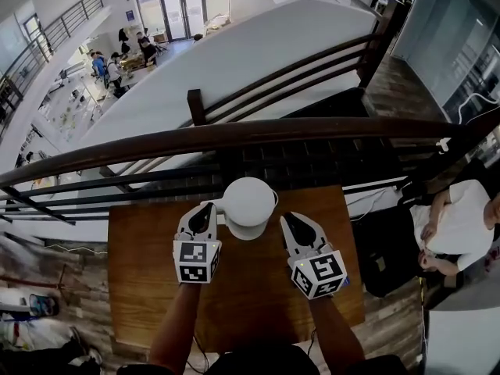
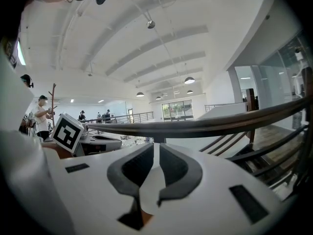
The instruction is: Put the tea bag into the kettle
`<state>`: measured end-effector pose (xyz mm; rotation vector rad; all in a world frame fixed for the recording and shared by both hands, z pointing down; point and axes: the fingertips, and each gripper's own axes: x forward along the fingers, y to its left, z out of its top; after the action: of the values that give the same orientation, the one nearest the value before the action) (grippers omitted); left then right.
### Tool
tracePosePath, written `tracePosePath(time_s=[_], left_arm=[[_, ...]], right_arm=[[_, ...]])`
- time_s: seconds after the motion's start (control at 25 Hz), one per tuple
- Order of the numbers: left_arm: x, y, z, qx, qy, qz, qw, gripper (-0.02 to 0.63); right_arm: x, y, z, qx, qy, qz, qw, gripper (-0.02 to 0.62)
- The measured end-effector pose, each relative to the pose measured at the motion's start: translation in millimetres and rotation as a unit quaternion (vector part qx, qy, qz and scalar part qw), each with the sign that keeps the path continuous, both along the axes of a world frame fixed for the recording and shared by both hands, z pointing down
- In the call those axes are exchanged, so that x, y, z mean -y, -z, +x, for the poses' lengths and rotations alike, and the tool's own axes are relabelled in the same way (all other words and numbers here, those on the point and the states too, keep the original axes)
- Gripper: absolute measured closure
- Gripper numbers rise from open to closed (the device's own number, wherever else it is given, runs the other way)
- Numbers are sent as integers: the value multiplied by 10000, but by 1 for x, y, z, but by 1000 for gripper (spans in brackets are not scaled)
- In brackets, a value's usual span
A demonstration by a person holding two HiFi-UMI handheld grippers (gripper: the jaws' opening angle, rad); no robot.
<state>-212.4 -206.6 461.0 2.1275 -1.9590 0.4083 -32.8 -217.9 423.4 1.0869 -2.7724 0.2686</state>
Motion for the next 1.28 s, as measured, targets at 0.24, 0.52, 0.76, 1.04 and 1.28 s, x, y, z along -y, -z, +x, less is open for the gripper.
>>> tracePosePath(time_s=[0.24, 0.52, 0.76, 1.04, 1.28], left_arm=[[0, -2, -5, 2, 12, -74, 10000, 603], [3, -2, -5, -113, 20, -181, 9998, 603], [0, -5, -9, -222, 81, -193, 9995, 603], [-1, -5, -13, -537, 161, -222, 9982, 603], [2, -6, -9, -887, 151, -111, 9959, 603]], right_arm=[[13, -7, -13, 3, 36, -51, 10000, 561], [23, -5, -11, 50, -12, -82, 10000, 561], [20, -2, -18, 82, 92, -49, 9999, 561], [17, -1, -20, 77, 134, -96, 9998, 561], [19, -5, -21, 60, 145, -140, 9998, 561]])
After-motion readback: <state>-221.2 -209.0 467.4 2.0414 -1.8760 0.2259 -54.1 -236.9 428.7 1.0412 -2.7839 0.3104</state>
